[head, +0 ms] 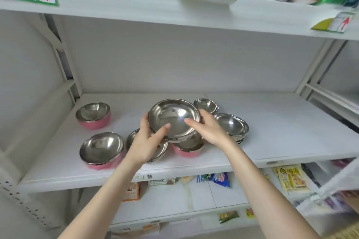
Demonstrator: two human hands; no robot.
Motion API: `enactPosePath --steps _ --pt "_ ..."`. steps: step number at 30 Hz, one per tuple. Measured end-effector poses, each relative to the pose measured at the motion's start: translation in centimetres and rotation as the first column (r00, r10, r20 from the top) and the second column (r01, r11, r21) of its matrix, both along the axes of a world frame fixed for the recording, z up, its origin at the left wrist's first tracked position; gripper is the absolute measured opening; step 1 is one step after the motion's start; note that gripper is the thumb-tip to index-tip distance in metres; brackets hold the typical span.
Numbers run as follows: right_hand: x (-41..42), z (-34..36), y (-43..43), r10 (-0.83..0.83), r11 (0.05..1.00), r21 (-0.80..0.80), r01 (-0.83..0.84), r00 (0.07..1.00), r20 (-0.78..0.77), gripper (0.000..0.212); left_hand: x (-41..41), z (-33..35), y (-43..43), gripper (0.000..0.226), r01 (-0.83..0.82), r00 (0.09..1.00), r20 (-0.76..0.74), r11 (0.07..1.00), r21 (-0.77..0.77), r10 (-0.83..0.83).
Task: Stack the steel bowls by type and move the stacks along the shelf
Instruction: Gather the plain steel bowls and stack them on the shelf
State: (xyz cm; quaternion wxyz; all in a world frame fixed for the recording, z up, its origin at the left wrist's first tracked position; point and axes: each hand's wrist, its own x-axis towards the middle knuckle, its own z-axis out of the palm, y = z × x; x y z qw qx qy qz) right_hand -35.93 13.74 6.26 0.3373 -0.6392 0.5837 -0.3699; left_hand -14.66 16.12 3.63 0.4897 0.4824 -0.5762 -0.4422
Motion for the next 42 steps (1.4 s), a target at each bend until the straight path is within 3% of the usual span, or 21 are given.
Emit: enactPosePath --steps 6,12,19,27,29,32,36,42 --pt "-8.5 0.5 0.4 -0.096 0.995 -0.034 0.096 0.995 -0.027 0.04 -8.4 0.9 -1.1 0.067 0.076 0.997 -0.004 0.996 0.047 -0.076" --pt "-14.6 0.0 -1.1 -0.198 0.979 -0.054 0.198 0.98 -0.005 0.04 -15.3 1.8 -3.6 0.064 0.115 0.993 0.031 0.993 0.03 -0.116" --pt "-19.5 -2.0 -4.0 -0.177 0.984 -0.042 0.175 0.983 -0.039 0.023 -20.6 0.4 -5.7 0.074 0.071 0.995 0.065 0.993 0.099 -0.078" --pt "-21.5 -5.4 -6.0 -0.046 0.999 -0.017 0.045 0.991 -0.128 0.032 -22.9 -1.2 -6.4 0.038 -0.061 0.974 0.222 0.994 0.092 0.04" --pt "-21.5 -5.9 -6.2 -0.033 0.999 -0.017 0.031 0.989 -0.143 0.031 -23.0 -1.6 -6.6 0.043 -0.078 0.964 0.259 0.993 0.091 0.052" --pt "-21.5 -6.1 -6.3 0.011 1.0 -0.014 -0.014 0.979 -0.201 0.03 -23.2 -1.9 -6.8 0.067 -0.13 0.941 0.329 0.984 0.123 0.084" --pt "-21.5 -6.4 -6.3 0.026 1.0 0.008 -0.025 0.966 -0.256 0.033 -23.1 -2.0 -6.9 0.076 -0.155 0.935 0.341 0.974 0.164 0.092" --pt "-21.2 -6.3 -6.2 -0.021 0.999 0.037 0.038 0.923 -0.384 0.051 -22.2 -1.8 -6.8 0.065 -0.113 0.92 0.39 0.98 0.165 0.04"
